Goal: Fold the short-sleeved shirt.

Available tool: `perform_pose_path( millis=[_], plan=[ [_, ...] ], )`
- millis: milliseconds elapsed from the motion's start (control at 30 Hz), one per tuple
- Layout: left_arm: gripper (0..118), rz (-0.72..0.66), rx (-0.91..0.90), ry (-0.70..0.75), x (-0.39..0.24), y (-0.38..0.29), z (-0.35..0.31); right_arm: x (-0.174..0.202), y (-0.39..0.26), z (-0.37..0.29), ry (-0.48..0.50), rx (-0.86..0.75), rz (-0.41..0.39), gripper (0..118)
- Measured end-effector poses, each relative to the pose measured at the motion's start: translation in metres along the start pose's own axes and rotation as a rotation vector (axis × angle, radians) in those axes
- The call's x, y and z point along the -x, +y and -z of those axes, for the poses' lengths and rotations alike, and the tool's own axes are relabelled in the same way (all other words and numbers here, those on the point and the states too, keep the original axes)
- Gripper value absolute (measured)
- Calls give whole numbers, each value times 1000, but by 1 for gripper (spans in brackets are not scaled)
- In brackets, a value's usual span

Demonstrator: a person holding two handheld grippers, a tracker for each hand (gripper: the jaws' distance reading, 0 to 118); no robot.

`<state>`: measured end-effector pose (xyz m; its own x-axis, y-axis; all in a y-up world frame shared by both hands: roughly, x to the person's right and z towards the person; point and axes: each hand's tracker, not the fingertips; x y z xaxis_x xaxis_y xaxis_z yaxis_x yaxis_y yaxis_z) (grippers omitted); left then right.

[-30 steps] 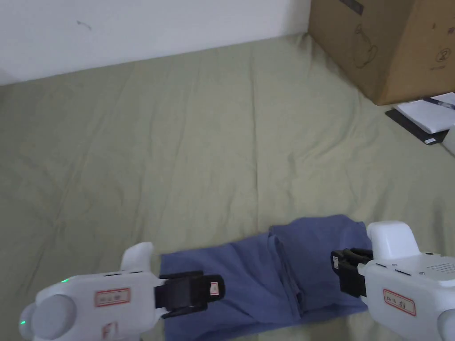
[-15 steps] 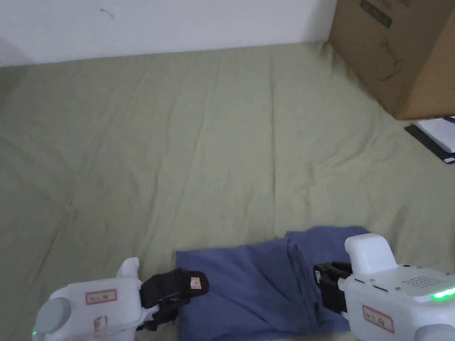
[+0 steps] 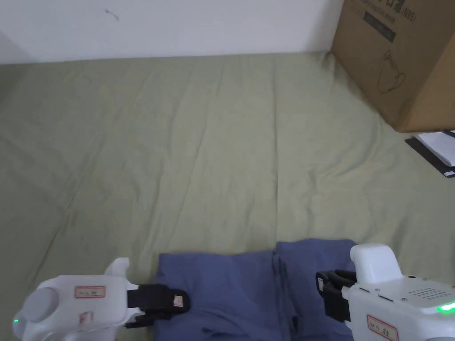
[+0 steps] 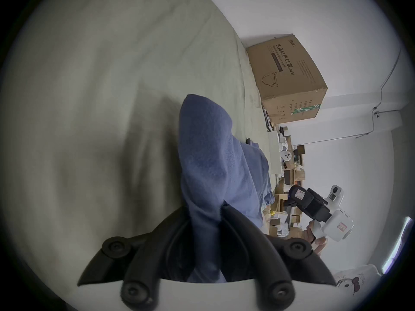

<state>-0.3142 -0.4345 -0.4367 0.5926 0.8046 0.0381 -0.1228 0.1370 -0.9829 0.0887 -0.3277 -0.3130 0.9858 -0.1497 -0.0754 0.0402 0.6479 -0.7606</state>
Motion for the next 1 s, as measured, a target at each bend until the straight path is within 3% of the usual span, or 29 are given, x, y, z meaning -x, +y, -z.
perform_pose_path(
  millis=[100,300,400,533,633,800,933,1000],
  plan=[
    [7,54,-29,112,8,6,-45,-3,0,-4,4,-14,12,0],
    [7,3,-136,353,10,8,-125,-9,-6,-6,13,-33,39,0],
    [7,28,-151,365,-15,0,-131,-13,-10,-7,28,-44,73,0],
    [7,129,-124,481,-74,-5,-116,-19,-12,-11,38,-56,83,0],
    [7,115,-115,549,-122,-6,-95,-27,-15,-17,39,-72,90,0],
    [7,290,-52,489,-200,-18,-30,-49,-21,-23,33,-85,141,0],
    [7,337,67,405,-227,-15,40,-67,-26,-29,5,-92,179,0],
    [13,352,106,420,-226,-10,74,-72,-29,-34,-7,-92,202,0]
  ],
)
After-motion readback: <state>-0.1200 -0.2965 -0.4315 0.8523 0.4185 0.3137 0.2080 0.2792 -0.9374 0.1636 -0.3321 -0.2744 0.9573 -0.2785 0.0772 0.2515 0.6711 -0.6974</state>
